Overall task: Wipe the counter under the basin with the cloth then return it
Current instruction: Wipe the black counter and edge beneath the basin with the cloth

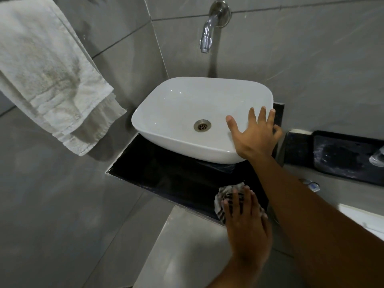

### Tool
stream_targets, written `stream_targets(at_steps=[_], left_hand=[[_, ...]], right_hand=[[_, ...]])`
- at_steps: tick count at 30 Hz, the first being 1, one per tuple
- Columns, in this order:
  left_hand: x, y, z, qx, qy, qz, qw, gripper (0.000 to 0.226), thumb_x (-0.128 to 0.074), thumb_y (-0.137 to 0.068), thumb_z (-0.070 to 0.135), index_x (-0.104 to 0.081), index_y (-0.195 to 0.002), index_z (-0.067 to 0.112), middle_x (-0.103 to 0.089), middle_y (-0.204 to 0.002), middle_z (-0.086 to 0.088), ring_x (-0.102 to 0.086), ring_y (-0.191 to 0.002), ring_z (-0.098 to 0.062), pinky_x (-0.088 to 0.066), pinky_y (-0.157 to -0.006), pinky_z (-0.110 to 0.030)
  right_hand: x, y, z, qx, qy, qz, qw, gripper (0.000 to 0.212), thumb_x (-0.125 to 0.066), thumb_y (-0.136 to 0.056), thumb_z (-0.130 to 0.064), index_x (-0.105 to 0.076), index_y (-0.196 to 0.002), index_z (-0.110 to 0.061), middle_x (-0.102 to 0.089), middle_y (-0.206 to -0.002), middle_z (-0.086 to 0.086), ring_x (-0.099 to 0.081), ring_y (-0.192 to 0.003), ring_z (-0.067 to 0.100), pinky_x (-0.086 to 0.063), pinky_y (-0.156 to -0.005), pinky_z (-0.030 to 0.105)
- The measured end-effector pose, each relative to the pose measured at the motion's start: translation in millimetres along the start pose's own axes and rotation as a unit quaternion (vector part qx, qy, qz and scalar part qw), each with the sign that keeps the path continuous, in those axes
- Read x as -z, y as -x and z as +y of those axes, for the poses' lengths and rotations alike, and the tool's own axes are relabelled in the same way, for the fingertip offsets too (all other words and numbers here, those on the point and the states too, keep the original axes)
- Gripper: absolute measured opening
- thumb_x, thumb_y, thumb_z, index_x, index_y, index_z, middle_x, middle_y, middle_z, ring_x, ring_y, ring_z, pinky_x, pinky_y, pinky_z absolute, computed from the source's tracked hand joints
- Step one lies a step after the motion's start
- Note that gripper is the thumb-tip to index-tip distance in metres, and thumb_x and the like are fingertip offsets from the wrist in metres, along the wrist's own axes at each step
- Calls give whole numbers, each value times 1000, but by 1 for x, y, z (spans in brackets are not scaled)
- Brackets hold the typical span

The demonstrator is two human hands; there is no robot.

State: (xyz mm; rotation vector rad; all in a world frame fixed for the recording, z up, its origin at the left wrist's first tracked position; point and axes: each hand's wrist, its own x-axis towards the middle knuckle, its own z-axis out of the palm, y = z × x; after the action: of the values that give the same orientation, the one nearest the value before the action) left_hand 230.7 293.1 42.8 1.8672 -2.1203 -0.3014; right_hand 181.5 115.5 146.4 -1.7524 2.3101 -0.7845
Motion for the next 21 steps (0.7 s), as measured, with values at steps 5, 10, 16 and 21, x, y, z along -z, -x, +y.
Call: stream_targets(at_steps=[5, 10, 16, 21], left_hand=[[0, -1, -29, -105, -67, -19, 992, 58, -44, -92, 44, -41, -145, 20, -40, -154, 1, -31, -144, -24, -18, -117, -46], [31, -21, -122, -238, -72, -20, 968, 59, -51, -90, 40, -40, -146, 24, -38, -155, 1, -28, -145, -23, -15, -121, -46], [101, -73, -264, -107, -169, -48, 979, 62, -40, -88, 36, -37, -146, 19, -35, -155, -4, -35, -141, -33, -29, -114, -55], [136, -94, -347, 85, -167, -5, 982, 67, -19, -91, 41, -39, -145, 7, -31, -157, -16, -29, -142, -39, -19, -117, -55]], right_hand=[[-2, -1, 2, -13, -13, 8, 1000, 93, -17, -84, -81, -25, -153, -19, -14, -165, 9, -1, -151, 31, -11, -118, 53], [-4, -2, 3, -16, -16, 15, 1000, 91, -20, -86, -80, -26, -153, -19, -15, -164, 8, -3, -151, 32, -11, -118, 53], [-6, -5, 2, -17, -27, 30, 999, 88, -23, -87, -78, -28, -152, -20, -17, -164, 8, -5, -151, 31, -11, -117, 53], [-4, -5, 0, -25, -35, 28, 999, 85, -27, -88, -76, -29, -152, -21, -17, -164, 7, -6, -151, 30, -10, -117, 54]])
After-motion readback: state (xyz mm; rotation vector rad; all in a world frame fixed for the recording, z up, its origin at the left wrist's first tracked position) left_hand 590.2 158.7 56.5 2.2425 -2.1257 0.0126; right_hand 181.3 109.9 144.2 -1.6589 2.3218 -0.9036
